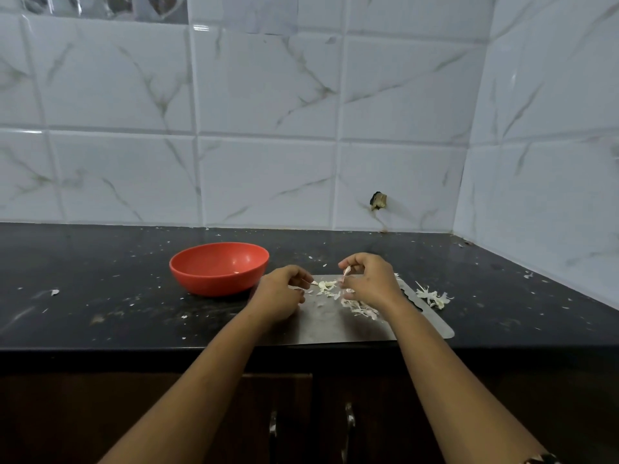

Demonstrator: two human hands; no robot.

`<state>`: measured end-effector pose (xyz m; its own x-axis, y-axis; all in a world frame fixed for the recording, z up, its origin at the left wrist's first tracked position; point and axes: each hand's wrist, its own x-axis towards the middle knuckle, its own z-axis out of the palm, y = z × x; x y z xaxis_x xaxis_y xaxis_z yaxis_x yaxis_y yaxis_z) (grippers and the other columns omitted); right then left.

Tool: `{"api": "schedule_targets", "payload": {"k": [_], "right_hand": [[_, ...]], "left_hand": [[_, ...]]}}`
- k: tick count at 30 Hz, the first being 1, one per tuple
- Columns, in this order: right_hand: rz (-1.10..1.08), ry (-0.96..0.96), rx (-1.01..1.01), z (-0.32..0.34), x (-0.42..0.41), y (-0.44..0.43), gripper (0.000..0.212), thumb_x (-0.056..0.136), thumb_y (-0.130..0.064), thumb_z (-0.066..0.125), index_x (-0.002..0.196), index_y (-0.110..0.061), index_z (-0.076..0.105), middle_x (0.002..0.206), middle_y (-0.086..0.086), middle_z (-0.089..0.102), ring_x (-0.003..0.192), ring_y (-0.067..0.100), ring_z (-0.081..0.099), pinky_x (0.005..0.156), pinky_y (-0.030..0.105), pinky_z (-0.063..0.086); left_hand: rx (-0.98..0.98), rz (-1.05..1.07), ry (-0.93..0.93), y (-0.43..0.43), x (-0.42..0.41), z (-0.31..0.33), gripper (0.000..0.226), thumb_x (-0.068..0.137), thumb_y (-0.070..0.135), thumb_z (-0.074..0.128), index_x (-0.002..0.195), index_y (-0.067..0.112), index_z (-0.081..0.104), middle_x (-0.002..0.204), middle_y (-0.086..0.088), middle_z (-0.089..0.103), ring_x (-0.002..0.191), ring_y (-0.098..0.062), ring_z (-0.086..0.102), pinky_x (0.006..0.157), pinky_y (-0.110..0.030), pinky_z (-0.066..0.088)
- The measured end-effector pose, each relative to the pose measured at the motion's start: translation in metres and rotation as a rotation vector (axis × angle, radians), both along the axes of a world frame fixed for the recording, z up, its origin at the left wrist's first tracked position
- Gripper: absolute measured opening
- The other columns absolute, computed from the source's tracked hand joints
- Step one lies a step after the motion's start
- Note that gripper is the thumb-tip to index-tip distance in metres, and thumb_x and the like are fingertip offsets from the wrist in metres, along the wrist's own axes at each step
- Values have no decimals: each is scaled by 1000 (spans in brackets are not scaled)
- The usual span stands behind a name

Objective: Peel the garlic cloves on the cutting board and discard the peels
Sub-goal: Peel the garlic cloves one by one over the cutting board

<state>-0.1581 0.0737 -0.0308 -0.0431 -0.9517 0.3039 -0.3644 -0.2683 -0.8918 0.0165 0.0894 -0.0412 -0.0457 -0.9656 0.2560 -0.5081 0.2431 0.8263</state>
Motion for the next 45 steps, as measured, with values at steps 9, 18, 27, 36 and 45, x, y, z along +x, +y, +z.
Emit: {"api": "schedule_targets", "payload": {"k": [9, 18, 27, 36, 45], "right_hand": [[78, -151, -12, 7, -4, 4, 21, 92, 6, 54, 89, -11, 67, 84, 10, 66, 70, 13, 62, 62, 20, 54], [274, -76, 17, -19, 40, 18, 5, 93, -6, 60, 95, -9, 63, 85, 10, 68, 74, 9, 65, 58, 23, 54], [313, -141, -41, -25, 43, 14, 4, 91, -3, 63, 92, -5, 66, 77, 9, 64, 67, 9, 63, 59, 20, 52], [302, 55, 15, -27, 42, 10, 14, 99, -14, 53, 94, -4, 63, 67, 0, 59, 53, 4, 52, 53, 17, 44], [225, 231, -94, -25, 46, 19, 29, 100, -22, 49, 72, -25, 55, 57, -9, 51, 44, -4, 46, 49, 12, 34]], "left_hand": [[-27, -18, 131, 14, 11, -7, 13, 93, 9, 59, 101, 17, 65, 97, -6, 70, 74, -13, 65, 59, -18, 51], [-82, -20, 230, 24, 15, -11, 19, 94, 12, 59, 107, 20, 70, 90, 1, 71, 74, -10, 67, 61, -21, 55], [-149, 98, 188, 20, 13, -16, 6, 89, 10, 65, 88, 9, 71, 75, -3, 69, 55, -4, 62, 53, -17, 52], [-367, 261, -376, 22, 0, -22, 19, 94, 11, 47, 82, 10, 63, 84, -6, 64, 79, -25, 61, 73, -38, 49], [-491, 259, -592, 21, -6, -27, 8, 82, 0, 60, 86, 7, 59, 84, -10, 63, 75, -28, 65, 60, -35, 46]]}}
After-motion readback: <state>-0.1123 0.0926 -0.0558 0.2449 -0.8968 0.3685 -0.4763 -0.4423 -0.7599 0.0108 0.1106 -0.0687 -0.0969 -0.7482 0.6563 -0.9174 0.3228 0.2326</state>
